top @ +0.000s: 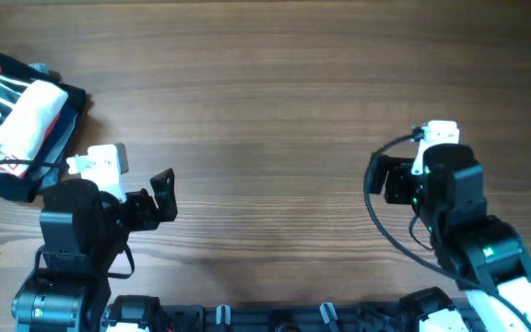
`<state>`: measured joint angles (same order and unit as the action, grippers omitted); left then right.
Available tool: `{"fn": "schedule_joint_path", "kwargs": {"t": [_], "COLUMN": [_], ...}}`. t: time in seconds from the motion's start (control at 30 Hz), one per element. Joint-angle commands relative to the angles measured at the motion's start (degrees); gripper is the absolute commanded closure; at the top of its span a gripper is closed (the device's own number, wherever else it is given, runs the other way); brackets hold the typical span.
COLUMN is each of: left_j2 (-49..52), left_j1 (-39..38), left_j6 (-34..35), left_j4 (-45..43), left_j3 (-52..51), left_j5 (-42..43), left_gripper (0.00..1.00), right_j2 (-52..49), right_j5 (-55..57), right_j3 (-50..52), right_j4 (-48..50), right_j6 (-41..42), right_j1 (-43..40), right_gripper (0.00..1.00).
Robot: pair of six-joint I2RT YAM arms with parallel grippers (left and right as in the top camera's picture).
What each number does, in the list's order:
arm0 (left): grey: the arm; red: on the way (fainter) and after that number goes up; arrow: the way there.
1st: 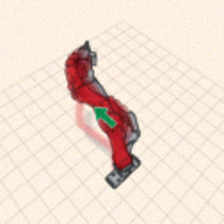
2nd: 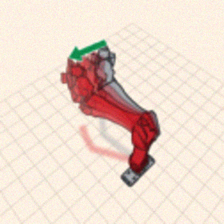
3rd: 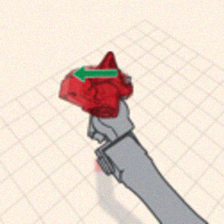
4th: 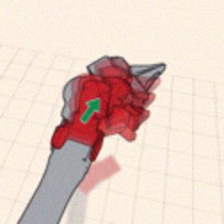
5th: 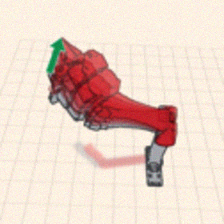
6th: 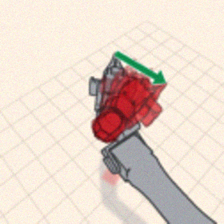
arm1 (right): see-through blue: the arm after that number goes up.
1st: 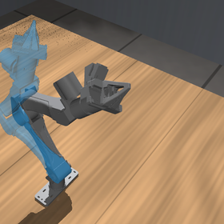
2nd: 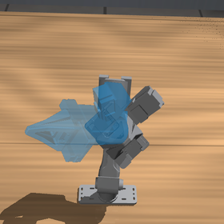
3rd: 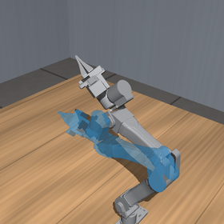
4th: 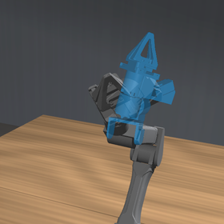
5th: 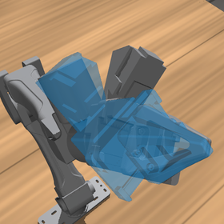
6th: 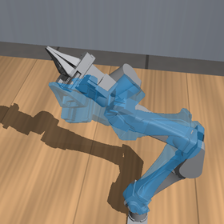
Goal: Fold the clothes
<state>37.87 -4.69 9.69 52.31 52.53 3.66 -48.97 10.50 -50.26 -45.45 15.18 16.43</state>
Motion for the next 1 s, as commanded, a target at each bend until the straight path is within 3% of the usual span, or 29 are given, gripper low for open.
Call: {"fn": "schedule_joint_path", "kwargs": {"t": [0.0,0.17,0.3,0.53,0.77,0.97], "left_j2": [-0.2,-0.2,-0.2,-0.2,-0.2,-0.2], "left_j1": [-0.2,-0.2,-0.2,-0.2,-0.2,-0.2], "left_j6": [-0.3,-0.3,-0.3,-0.3,-0.3,-0.3], "left_j4": [-0.1,-0.1,-0.1,-0.1,-0.1,-0.1], "left_j3": [-0.4,-0.4,-0.4,-0.4,-0.4,-0.4], "left_j5": [-0.7,-0.7,-0.7,-0.7,-0.7,-0.7], "left_gripper": [0.0,0.0,0.0,0.0,0.0,0.0], "right_j2": [0.7,10.9,25.0,47.5,48.8,48.8], "right_j5": [1.1,1.1,1.1,-1.1,-6.7,-13.0], "right_j3": [0.3,1.1,12.5,34.7,49.0,50.0], "right_j4": [-0.1,-2.0,8.0,23.7,46.2,45.4], "right_j6": [0.4,-2.7,-5.0,6.4,-1.2,-15.0], "right_j1": [0.1,0.1,-0.1,-4.4,-7.1,-7.4], "right_gripper": [0.0,0.0,0.0,0.0,0.0,0.0]}}
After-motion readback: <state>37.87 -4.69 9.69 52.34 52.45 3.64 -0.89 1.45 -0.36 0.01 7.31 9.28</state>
